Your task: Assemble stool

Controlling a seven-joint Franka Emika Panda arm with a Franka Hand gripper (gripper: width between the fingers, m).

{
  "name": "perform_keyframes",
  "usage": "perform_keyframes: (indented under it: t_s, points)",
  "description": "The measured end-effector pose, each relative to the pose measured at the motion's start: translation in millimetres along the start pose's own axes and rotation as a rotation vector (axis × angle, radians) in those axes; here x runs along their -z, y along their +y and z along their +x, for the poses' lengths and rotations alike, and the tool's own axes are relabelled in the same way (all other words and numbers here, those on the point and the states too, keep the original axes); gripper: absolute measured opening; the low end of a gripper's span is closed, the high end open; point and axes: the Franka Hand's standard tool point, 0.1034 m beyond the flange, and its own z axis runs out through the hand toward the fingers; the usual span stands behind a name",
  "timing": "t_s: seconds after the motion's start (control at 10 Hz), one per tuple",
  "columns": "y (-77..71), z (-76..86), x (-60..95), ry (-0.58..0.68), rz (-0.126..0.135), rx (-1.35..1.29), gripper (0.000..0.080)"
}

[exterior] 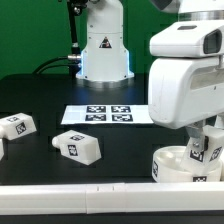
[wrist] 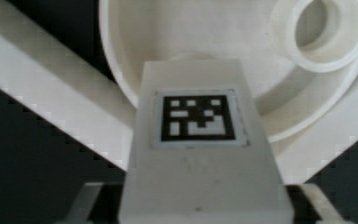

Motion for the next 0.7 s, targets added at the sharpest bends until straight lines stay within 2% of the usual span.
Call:
perform_keyframes:
  t_s: [0.3, 0.5, 0.7]
  points:
    - [1.3, -1.5, -0.9, 0.008, 0.014, -0.243, 0.0334]
    - [8.3, -7.7, -2.2, 0.017, 0.050, -0.616, 0.0334]
    - [18.9, -18.3, -3.6, 0.000, 0.060, -0.925, 0.0334]
